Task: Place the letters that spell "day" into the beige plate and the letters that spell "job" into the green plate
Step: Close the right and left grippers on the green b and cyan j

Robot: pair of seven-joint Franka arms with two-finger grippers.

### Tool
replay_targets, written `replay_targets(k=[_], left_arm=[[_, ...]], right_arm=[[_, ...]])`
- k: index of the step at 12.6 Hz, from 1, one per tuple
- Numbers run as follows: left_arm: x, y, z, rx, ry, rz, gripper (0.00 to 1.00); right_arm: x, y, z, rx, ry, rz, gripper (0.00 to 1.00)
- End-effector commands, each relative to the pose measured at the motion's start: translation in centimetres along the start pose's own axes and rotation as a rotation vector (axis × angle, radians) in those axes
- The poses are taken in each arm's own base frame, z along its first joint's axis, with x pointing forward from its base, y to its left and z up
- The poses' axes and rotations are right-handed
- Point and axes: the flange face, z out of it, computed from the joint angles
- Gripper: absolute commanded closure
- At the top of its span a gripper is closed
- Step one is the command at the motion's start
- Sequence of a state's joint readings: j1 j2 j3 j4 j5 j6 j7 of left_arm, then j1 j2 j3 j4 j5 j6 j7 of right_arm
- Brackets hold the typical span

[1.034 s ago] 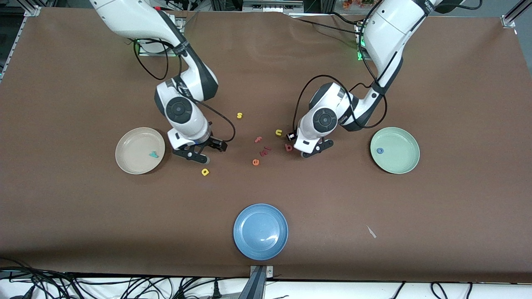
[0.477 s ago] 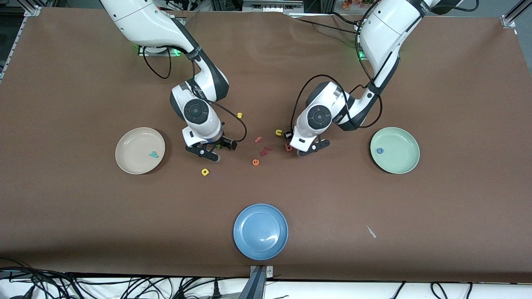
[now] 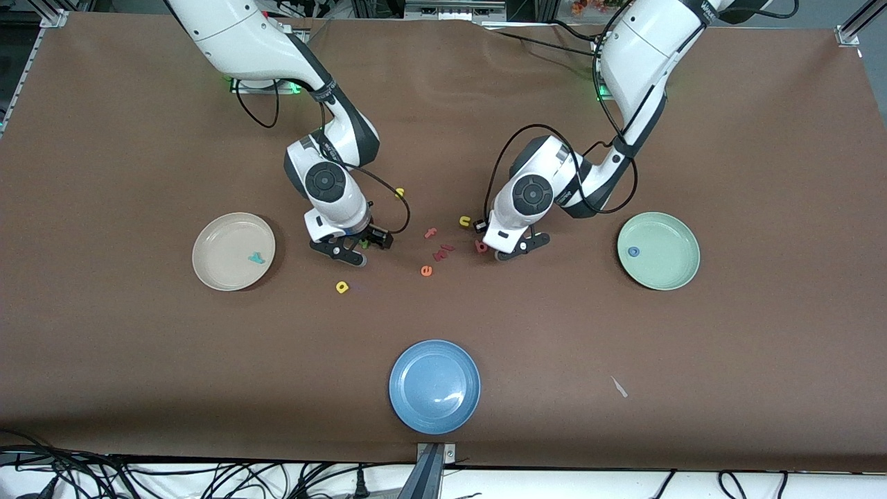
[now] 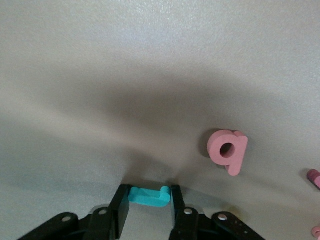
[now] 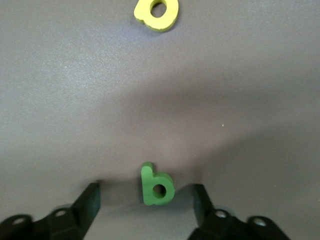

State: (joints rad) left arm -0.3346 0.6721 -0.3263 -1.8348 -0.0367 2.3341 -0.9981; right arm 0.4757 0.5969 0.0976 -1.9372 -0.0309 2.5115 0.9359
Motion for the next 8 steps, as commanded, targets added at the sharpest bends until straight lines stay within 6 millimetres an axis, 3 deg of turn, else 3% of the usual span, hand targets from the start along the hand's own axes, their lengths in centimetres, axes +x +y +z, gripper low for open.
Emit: replay_targets(k=[1, 2, 4, 7, 8], left_arm=[[0.6, -0.5, 1.3, 0.033, 0.04, 0.019, 0.62], [0.7, -0.5, 1.2, 0.035, 0.046, 0.023, 0.65], [0.7, -0.5, 1.1, 0.04, 0.045, 0.034, 0.89], [1.3, -0.5, -0.1, 0.035, 0.061, 0.037, 0.9], [1.5, -0.6, -2.0, 0.029, 0.076, 0.048, 0.9]], right_arm=[[-0.1, 0.1, -0.3, 0.009, 0.004, -0.02, 0.48], [0.0, 0.2, -0.3, 0.008, 0.004, -0.019, 0.57], [0.1, 0.3, -0.3, 0.008, 0.005, -0.018, 0.69], [0.2, 0.2, -0.5, 0.011, 0.007, -0.018, 0.85], [0.3, 0.0, -0.7, 0.014, 0.01, -0.019, 0.9]])
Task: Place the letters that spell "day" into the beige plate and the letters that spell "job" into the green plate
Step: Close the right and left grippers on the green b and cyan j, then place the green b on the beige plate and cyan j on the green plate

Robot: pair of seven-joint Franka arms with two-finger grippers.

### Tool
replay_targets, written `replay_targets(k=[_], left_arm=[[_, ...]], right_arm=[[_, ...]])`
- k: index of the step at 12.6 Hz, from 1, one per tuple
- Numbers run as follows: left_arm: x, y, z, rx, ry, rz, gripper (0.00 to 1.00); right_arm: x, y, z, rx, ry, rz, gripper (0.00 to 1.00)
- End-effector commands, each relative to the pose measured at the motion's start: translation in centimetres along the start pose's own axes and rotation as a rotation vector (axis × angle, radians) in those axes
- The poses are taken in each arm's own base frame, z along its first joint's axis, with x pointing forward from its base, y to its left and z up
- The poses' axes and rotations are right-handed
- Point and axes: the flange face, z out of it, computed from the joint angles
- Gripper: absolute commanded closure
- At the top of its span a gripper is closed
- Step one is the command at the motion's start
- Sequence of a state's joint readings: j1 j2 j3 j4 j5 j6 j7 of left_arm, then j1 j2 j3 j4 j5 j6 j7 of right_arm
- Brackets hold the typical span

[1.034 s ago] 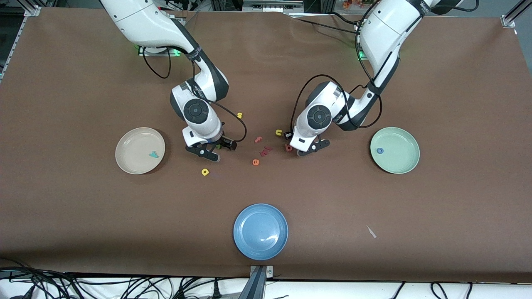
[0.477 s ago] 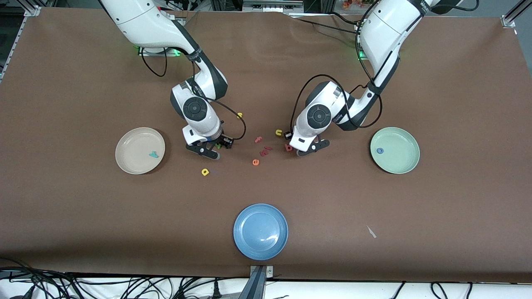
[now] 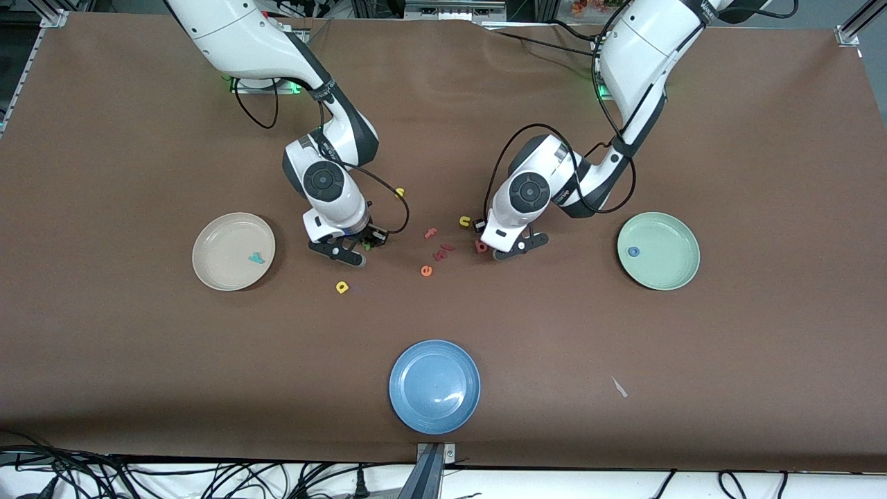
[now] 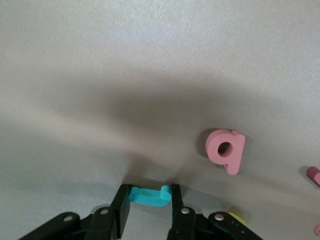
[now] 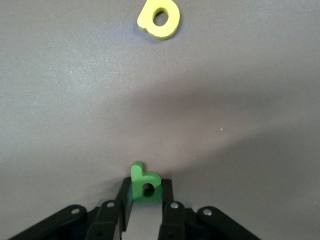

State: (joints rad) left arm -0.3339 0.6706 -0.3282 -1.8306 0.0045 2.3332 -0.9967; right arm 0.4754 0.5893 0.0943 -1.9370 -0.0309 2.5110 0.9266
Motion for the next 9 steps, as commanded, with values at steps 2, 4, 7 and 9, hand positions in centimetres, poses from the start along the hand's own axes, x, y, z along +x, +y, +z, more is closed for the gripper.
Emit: replay_targets(k=[2, 4, 7, 9], left_arm=[[3.2, -2.3, -7.0, 0.037, 0.053, 0.037, 0.9], [5.6, -5.8, -11.6, 0.061, 0.044, 0.082, 0.89], [10.9, -13.2, -14.6, 0.089, -0.013, 0.147, 0.89], [14.8, -19.8, -15.2, 0.1, -0.081, 0.198, 0.88]], right_arm=[[1.1, -0.6, -1.6, -0.01, -0.01, -0.011, 0.91], [2.4, -0.5, -3.9, -0.057, -0.033, -0.085, 0.91], [5.7, 4.3, -6.9, -0.132, -0.065, -0.26, 0.92], [6.4, 7.6, -8.0, -0.143, -0.07, -0.353, 0.91]])
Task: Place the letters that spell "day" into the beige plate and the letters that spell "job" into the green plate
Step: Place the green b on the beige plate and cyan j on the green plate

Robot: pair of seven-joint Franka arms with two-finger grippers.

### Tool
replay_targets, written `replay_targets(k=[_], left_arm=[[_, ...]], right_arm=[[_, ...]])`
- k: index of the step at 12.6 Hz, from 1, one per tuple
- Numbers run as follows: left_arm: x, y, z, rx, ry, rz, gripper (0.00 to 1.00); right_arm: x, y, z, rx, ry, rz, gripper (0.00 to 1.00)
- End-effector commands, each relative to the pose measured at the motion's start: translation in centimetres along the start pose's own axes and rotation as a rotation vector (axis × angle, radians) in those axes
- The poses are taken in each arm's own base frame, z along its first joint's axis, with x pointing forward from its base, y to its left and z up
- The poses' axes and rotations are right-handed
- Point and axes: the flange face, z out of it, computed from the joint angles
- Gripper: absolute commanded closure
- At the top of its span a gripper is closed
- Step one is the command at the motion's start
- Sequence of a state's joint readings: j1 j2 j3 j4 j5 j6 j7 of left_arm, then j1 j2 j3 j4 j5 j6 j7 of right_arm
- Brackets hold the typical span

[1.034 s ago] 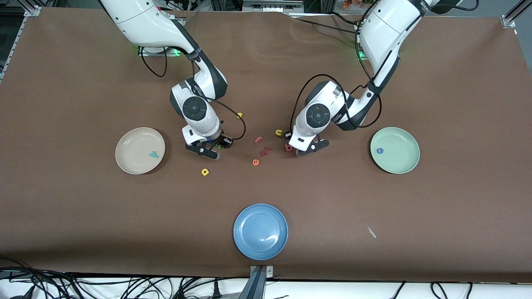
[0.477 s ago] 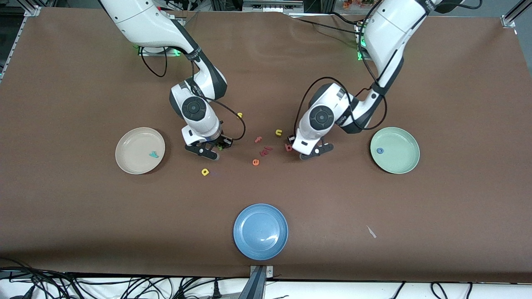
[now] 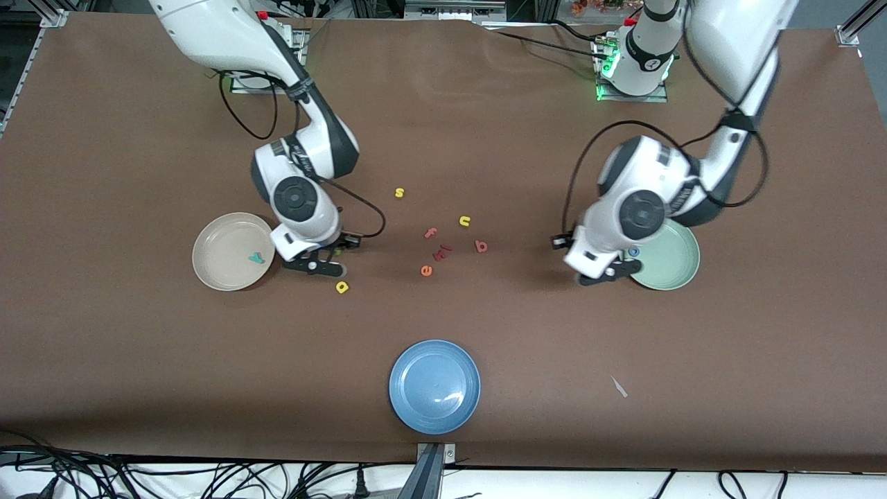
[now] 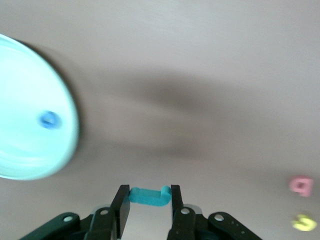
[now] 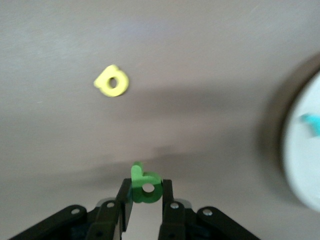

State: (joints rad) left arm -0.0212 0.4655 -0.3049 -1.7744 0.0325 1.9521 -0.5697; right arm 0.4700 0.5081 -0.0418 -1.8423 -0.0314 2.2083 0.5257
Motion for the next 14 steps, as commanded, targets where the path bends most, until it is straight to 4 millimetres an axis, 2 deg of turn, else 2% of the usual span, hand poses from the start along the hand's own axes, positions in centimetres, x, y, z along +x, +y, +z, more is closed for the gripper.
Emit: replay_targets(k=[1, 2, 4, 6, 7, 8, 9, 10, 11, 12, 13, 14], left_arm=[[3.0, -8.8, 0.5, 0.004, -0.063, 0.091, 0.85], [4.2, -11.7, 0.9, -0.012, -0.073, 0.107, 0.85], [6.0, -15.6, 2.9, -0.021, -0.096, 0.132, 0.86], [6.9, -17.1, 6.0, 0.037, -0.129, 0.154, 0.85], [7.2, -18.0, 6.6, 0.03, -0.14, 0.14, 0.71], [7.3, -18.3, 6.6, 0.026, -0.141, 0.133, 0.21], [7.3, -18.2, 6.3, 0.027, -0.138, 0.134, 0.0], [7.2, -17.8, 5.5, 0.019, -0.129, 0.125, 0.0], [7.3, -16.8, 3.5, 0.014, -0.099, 0.125, 0.0], [6.3, -14.7, 1.5, 0.021, -0.1, 0.125, 0.0], [5.5, -12.3, -0.9, -0.006, -0.094, 0.103, 0.0], [4.8, -9.4, -2.6, -0.065, -0.094, 0.043, 0.0]], right_arm=[[-1.6, 4.4, -1.6, -0.007, -0.009, -0.115, 0.91], [-1.7, 6.3, -1.9, -0.009, -0.004, -0.155, 0.91], [-1.7, 9.9, -2.1, -0.007, 0.013, -0.216, 0.91], [-1.4, 13.5, -1.8, -0.011, 0.018, -0.284, 0.91], [-1.1, 15.3, -1.2, -0.014, 0.025, -0.308, 0.91], [-1.1, 16.6, -0.5, -0.016, 0.045, -0.328, 0.91], [-1.3, 17.7, 0.6, -0.018, 0.068, -0.35, 0.91], [-1.6, 18.2, 1.4, -0.017, 0.094, -0.364, 0.88], [-1.7, 18.2, 1.5, -0.017, 0.101, -0.368, 0.68], [-1.4, 18.1, 1.4, -0.018, 0.105, -0.37, 0.08], [-1.2, 18.0, 1.1, -0.018, 0.106, -0.37, 0.0], [-0.7, 17.6, 0.2, -0.018, 0.089, -0.369, 0.0]])
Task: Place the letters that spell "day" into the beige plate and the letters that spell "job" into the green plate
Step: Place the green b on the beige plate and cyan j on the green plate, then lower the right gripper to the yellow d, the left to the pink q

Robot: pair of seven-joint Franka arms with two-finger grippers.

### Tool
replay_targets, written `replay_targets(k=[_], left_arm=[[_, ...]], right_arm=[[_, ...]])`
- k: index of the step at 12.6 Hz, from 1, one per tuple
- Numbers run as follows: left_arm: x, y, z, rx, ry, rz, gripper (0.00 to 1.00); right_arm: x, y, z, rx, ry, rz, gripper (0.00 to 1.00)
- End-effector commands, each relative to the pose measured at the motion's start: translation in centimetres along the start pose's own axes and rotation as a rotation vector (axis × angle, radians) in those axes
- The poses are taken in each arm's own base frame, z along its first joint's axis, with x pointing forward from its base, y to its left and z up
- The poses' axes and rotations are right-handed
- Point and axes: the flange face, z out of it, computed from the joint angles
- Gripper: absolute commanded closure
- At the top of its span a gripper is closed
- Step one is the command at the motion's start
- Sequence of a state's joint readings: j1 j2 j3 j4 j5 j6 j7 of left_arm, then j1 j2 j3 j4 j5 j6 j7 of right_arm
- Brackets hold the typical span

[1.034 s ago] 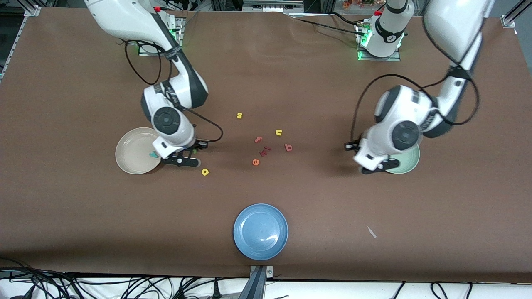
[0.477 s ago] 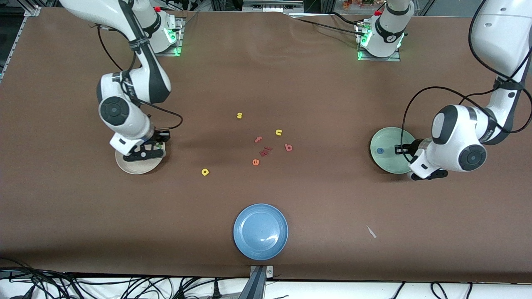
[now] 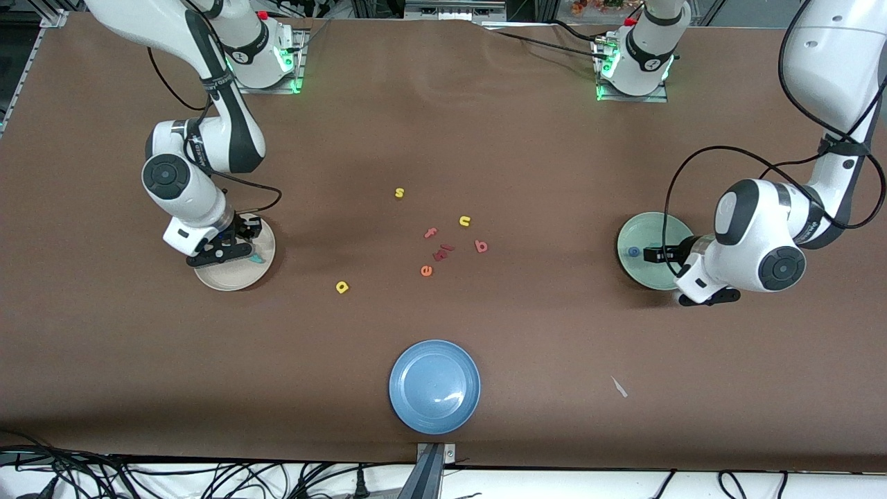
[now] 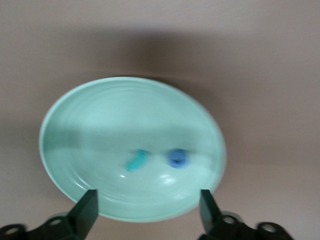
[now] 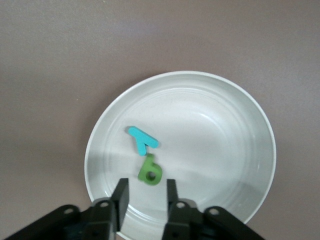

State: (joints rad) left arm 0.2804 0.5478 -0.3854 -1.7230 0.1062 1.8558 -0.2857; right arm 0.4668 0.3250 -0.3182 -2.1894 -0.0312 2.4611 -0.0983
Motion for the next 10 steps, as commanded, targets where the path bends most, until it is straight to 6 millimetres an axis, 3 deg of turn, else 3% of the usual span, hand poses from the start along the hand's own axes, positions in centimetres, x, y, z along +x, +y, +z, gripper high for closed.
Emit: replay_targets(k=[1, 2, 4, 6, 8, 10], left_arm=[[-2.4, 7.3, -4.6, -0.093, 0.007, -0.121, 0.0], [-2.8, 10.5, -5.0, -0.115, 0.012, -0.157, 0.0], [-4.5, 18.6, -3.6, -0.128, 0.073, -0.177, 0.01], [-4.6, 23.2, -1.9, -0.197, 0.144, -0.303, 0.01], [-5.6, 27.8, 2.4, -0.195, 0.128, -0.341, 0.01], [-6.0, 30.1, 6.3, -0.142, 0.157, -0.355, 0.03]], right_arm=[[1.6, -0.6, -3.0, 0.028, -0.029, -0.003, 0.0], [3.0, -1.2, -4.2, 0.063, -0.057, 0.021, 0.0], [5.7, -3.0, -4.8, 0.124, -0.077, 0.048, 0.0], [7.3, -4.8, -5.1, 0.152, -0.064, 0.082, 0.0], [9.3, -7.5, -5.0, 0.157, -0.052, 0.124, 0.0], [11.4, -10.1, -4.2, 0.157, -0.047, 0.19, 0.0]])
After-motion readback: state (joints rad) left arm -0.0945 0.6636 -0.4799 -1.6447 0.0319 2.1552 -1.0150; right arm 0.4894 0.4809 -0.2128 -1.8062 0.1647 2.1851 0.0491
